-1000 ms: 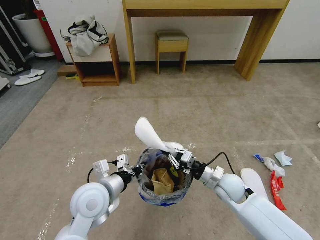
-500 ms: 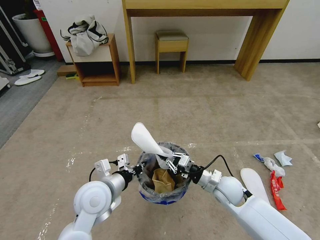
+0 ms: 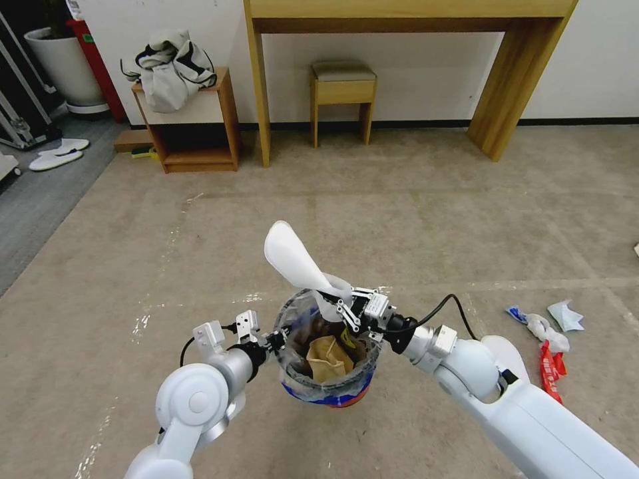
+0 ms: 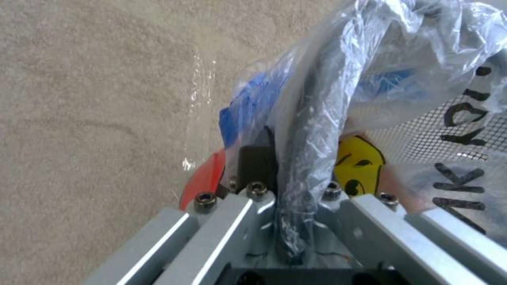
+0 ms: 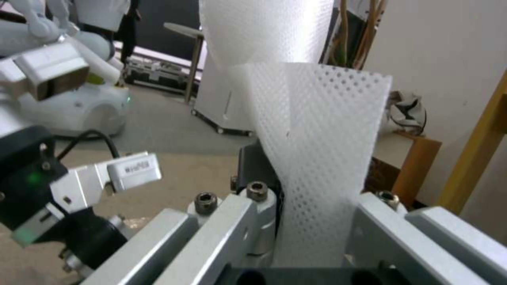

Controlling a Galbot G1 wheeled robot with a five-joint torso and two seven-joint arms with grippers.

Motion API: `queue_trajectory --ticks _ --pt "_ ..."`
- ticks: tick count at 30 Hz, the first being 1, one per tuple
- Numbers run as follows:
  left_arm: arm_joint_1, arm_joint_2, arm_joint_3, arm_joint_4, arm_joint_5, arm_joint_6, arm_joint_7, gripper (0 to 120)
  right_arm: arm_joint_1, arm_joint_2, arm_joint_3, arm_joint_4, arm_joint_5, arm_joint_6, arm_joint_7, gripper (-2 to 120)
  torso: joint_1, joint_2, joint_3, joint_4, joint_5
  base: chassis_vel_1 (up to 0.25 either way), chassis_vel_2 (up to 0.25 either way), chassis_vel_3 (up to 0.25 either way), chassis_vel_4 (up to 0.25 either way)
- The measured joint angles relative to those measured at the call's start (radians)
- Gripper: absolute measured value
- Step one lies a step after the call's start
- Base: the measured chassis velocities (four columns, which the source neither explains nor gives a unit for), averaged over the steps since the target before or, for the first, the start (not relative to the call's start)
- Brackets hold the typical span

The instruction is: Pick up the trash bin and place the garbage on the floor into it.

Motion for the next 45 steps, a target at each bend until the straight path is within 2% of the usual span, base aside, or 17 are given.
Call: queue_trajectory --ticks 10,35,38,39,41,42,45 --pt "0.007 -0.011 0.004 0.008 0.024 -0.003 0.007 1 -0.014 0.011 0.002 -0.005 -0.003 0.001 -0.003 2 0.0 0.0 0.0 0.0 0.0 0.0 0.0 0.0 0.0" --pt "0.004 -0.023 -0.009 -0.005 0.005 -0.008 0.002 1 -0.07 0.048 -0.02 -0.056 -0.069 0.005 -0.014 2 0.0 0.0 0.0 0.0 0.0 0.0 0.0 0.0 0.0" --pt "0.004 -0.02 -0.011 -0.01 -0.001 -0.008 0.002 1 -0.072 0.05 -0.021 -0.065 -0.077 0.005 -0.005 14 0.0 0.0 0.0 0.0 0.0 0.0 0.0 0.0 0.0" --pt "0.004 -0.02 -0.011 -0.01 -0.001 -0.008 0.002 1 -0.072 0.05 -0.021 -0.065 -0.077 0.005 -0.005 14 0.0 0.0 0.0 0.0 0.0 0.0 0.0 0.0 0.0" --pt "0.003 -0.021 -0.013 -0.012 -0.006 -0.008 0.001 1 -0.072 0.049 -0.019 -0.069 -0.078 0.004 -0.003 25 0.0 0.0 0.0 0.0 0.0 0.0 0.0 0.0 0.0" --pt "0.003 -0.021 -0.013 -0.012 -0.006 -0.008 0.001 1 -0.072 0.049 -0.019 -0.069 -0.078 0.004 -0.003 25 0.0 0.0 0.0 0.0 0.0 0.0 0.0 0.0 0.0" --pt "0.003 -0.021 -0.015 -0.013 -0.007 -0.009 0.001 1 -0.071 0.049 -0.016 -0.071 -0.078 0.004 -0.001 39 0.0 0.0 0.0 0.0 0.0 0.0 0.0 0.0 0.0"
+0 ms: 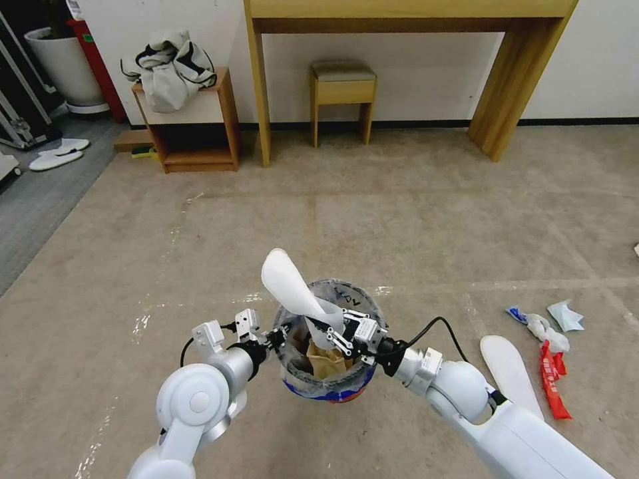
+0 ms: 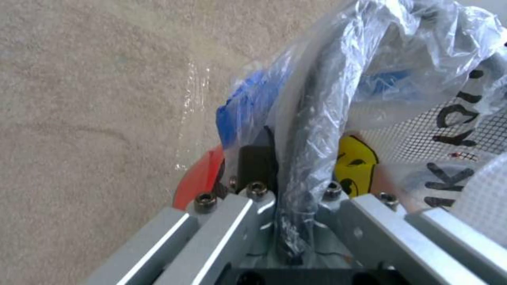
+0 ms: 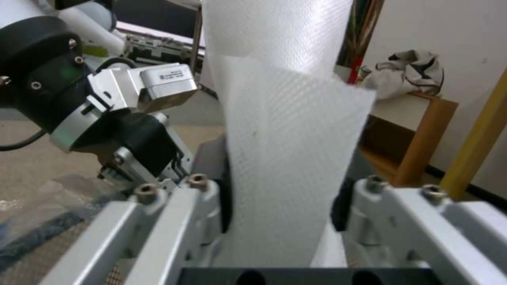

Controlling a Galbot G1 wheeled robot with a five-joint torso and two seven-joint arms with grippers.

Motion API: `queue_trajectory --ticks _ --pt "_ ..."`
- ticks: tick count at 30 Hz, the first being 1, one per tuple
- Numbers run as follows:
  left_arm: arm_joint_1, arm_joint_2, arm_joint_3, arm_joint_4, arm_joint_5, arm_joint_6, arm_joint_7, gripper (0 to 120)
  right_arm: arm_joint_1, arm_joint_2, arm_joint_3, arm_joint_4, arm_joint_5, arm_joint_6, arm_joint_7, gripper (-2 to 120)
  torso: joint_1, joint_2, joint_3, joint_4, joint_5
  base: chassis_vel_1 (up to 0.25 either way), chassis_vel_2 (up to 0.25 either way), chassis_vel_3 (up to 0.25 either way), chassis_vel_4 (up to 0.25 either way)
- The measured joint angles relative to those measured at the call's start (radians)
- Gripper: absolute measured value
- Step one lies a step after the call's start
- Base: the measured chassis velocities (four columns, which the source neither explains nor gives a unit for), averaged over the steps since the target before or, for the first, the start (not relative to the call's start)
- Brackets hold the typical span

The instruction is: Pick up the trash bin and place the garbage on the floor into it.

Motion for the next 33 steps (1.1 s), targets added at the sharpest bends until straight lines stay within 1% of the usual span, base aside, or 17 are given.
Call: queue_trajectory --ticks 1,3,4,5,6,7,8,9,10,11,13,14,15,16,20,33 --pt "0.0 0.0 0.0 0.0 0.0 0.0 0.0 1 0.0 0.0 0.0 0.0 0.0 0.0 0.0 39 0.0 0.0 0.0 0.0 0.0 0.0 0.0 0.0 0.0" --pt "0.002 0.002 -0.001 0.0 0.0 0.0 0.0 1 0.0 -0.002 0.002 0.001 0.0 -0.001 0.002 51 0.0 0.0 0.0 0.0 0.0 0.0 0.0 0.0 0.0" --pt "0.002 0.002 -0.001 0.0 0.0 0.0 0.0 1 0.0 -0.002 0.002 0.001 0.0 -0.001 0.002 51 0.0 0.0 0.0 0.0 0.0 0.0 0.0 0.0 0.0" --pt "0.003 0.002 -0.001 0.0 0.0 0.0 0.0 1 0.0 -0.002 0.003 0.001 0.0 -0.001 0.002 54 0.0 0.0 0.0 0.0 0.0 0.0 0.0 0.0 0.0" --pt "0.004 0.001 -0.001 0.0 0.0 0.0 0.0 1 -0.001 -0.003 0.006 0.002 0.001 -0.001 0.003 62 0.0 0.0 0.0 0.0 0.0 0.0 0.0 0.0 0.0" --pt "0.004 0.001 -0.001 0.0 0.0 0.0 0.0 1 -0.001 -0.003 0.006 0.002 0.001 -0.001 0.003 62 0.0 0.0 0.0 0.0 0.0 0.0 0.0 0.0 0.0" --pt "0.005 0.001 -0.002 0.0 0.0 0.0 0.0 1 -0.001 -0.004 0.008 0.003 0.001 -0.001 0.004 66 0.0 0.0 0.0 0.0 0.0 0.0 0.0 0.0 0.0" --pt "0.006 0.0 -0.002 0.0 0.001 0.0 0.0 1 -0.001 -0.006 0.01 0.005 0.001 -0.001 0.004 73 0.0 0.0 0.0 0.0 0.0 0.0 0.0 0.0 0.0" --pt "0.006 0.0 -0.002 0.0 0.001 0.0 0.0 1 -0.001 -0.006 0.01 0.005 0.001 -0.001 0.004 73 0.0 0.0 0.0 0.0 0.0 0.0 0.0 0.0 0.0" --pt "0.007 0.0 -0.002 0.0 0.001 0.0 0.0 1 -0.001 -0.007 0.01 0.006 0.002 -0.001 0.004 76 0.0 0.0 0.0 0.0 0.0 0.0 0.0 0.0 0.0" --pt "0.008 0.001 -0.002 0.0 0.005 -0.001 0.001 1 0.001 -0.011 0.011 0.013 0.004 -0.002 0.008 88 0.0 0.0 0.0 0.0 0.0 0.0 0.0 0.0 0.0" --pt "0.008 0.001 -0.002 0.0 0.005 -0.001 0.001 1 0.001 -0.011 0.011 0.013 0.004 -0.002 0.008 88 0.0 0.0 0.0 0.0 0.0 0.0 0.0 0.0 0.0" --pt "0.008 0.002 -0.002 0.0 0.006 -0.001 0.001 1 0.002 -0.013 0.012 0.016 0.005 -0.002 0.009 94 0.0 0.0 0.0 0.0 0.0 0.0 0.0 0.0 0.0" --pt "0.008 0.002 -0.002 0.0 0.007 -0.001 0.001 1 0.002 -0.014 0.014 0.017 0.006 -0.002 0.009 98 0.0 0.0 0.0 0.0 0.0 0.0 0.0 0.0 0.0" --pt "0.009 0.001 -0.001 0.001 0.01 -0.001 0.002 1 0.0 -0.02 0.016 0.029 0.011 -0.002 0.009 100 0.0 0.0 0.0 0.0 0.0 0.0 0.0 0.0 0.0" --pt "0.011 -0.019 -0.004 0.009 0.025 -0.002 0.004 1 -0.018 -0.04 0.033 0.056 0.03 -0.006 0.008 100 0.0 0.0 0.0 0.0 0.0 0.0 0.0 0.0 0.0"
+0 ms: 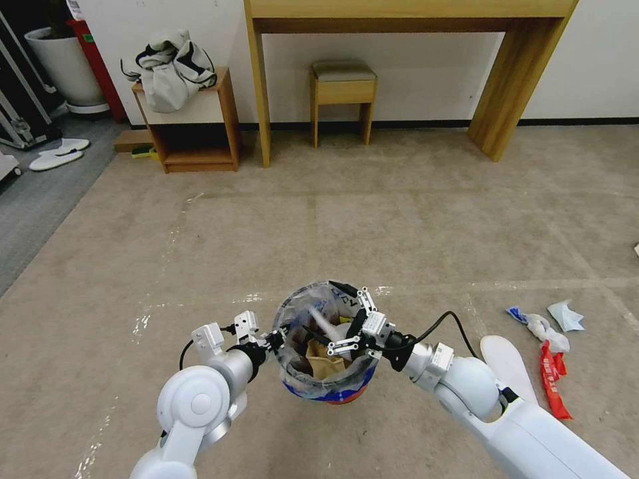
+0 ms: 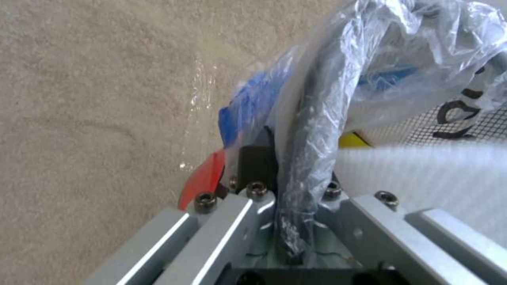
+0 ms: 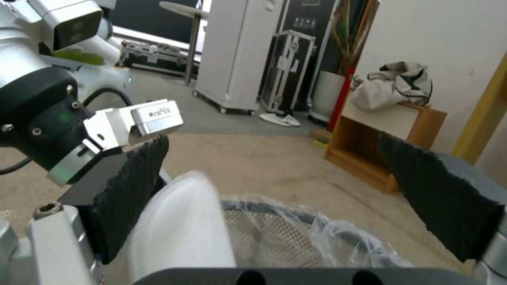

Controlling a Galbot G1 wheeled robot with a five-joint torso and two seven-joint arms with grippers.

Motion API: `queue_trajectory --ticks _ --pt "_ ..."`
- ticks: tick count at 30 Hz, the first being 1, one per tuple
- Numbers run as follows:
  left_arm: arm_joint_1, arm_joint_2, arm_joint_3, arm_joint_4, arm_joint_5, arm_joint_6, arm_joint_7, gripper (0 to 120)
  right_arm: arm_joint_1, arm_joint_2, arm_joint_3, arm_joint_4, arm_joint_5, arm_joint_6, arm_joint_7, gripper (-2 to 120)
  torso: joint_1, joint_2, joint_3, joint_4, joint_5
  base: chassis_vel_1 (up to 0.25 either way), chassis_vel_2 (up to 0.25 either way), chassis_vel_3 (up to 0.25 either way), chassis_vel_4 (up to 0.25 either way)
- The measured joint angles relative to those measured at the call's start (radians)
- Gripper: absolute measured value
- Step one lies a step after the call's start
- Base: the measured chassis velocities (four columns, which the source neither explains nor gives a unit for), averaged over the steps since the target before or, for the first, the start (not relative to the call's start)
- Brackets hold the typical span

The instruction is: Pick up the trash bin and place the garbage on the floor into it.

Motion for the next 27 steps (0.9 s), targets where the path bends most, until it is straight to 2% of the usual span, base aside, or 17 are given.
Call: queue_trajectory --ticks 12,20,22,27 --pt "-0.001 -0.021 -0.003 0.008 0.013 -0.001 0.0 1 -0.02 -0.022 0.017 0.045 0.021 -0.002 0.002 100 0.0 0.0 0.0 0.0 0.0 0.0 0.0 0.0 0.0" --pt "0.006 -0.021 -0.007 0.01 0.02 -0.001 0.001 1 -0.026 -0.061 0.057 0.127 0.086 -0.024 0.052 100 0.0 0.0 0.0 0.0 0.0 0.0 0.0 0.0 0.0" --pt "0.007 -0.02 -0.01 0.01 0.023 -0.002 0.002 1 -0.029 -0.074 0.077 0.152 0.113 -0.033 0.076 100 0.0 0.0 0.0 0.0001 0.0001 0.0 0.0 0.0 0.0" --pt "0.012 -0.007 -0.016 0.013 0.063 -0.011 0.023 1 -0.092 -0.117 0.243 0.198 0.183 -0.057 0.116 100 0.0 0.0 0.0 0.0 0.0 0.0 0.0 0.0 0.0"
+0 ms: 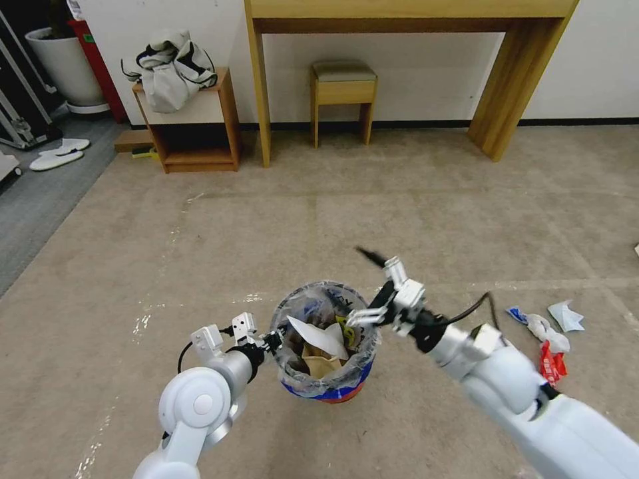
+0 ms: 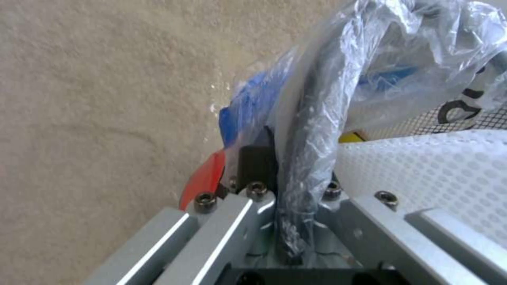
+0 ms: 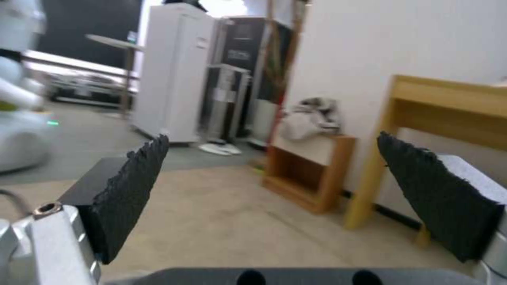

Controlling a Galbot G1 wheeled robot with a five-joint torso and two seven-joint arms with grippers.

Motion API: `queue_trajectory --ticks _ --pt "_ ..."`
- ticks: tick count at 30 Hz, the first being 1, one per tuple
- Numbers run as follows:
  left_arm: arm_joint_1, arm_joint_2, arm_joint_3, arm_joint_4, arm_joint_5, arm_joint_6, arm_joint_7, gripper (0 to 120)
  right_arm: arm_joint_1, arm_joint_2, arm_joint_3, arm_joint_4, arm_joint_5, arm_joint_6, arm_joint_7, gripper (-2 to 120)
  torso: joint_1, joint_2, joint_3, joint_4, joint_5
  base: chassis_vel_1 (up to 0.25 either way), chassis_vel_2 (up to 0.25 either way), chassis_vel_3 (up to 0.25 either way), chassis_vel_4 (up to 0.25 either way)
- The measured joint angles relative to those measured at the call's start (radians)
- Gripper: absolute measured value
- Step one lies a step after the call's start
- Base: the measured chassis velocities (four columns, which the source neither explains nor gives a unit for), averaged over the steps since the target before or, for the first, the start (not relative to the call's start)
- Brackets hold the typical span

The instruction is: Pick up the trash bin and place the garbage on the floor into it.

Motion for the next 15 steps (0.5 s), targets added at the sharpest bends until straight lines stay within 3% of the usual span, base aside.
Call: queue_trajectory --ticks 4,7,10,15 --pt "0.0 0.011 0.0 0.0 0.02 -0.006 0.013 1 -0.046 -0.005 0.108 -0.012 0.013 0.0 0.001 100 0.0 0.0 0.0 0.0 0.0 0.0 0.0 0.0 0.0" --pt "-0.013 0.027 0.011 0.016 0.09 -0.027 0.046 1 -0.124 0.03 0.232 -0.037 0.007 0.0 0.007 100 0.0 0.0 0.0 0.0 0.0002 0.0 0.0 0.0 0.0" --pt "-0.015 0.03 0.015 0.022 0.118 -0.03 0.058 1 -0.151 0.049 0.269 -0.048 -0.003 0.0 0.011 100 0.0 0.0 0.0 0.0 0.0002 0.0 0.0 0.0 0.0" --pt "-0.008 0.028 0.019 0.048 0.252 -0.037 0.112 1 -0.248 0.137 0.392 -0.109 -0.059 -0.003 0.026 100 0.0 0.0 0.0 0.0 0.0 0.0 0.0 0.0 0.0"
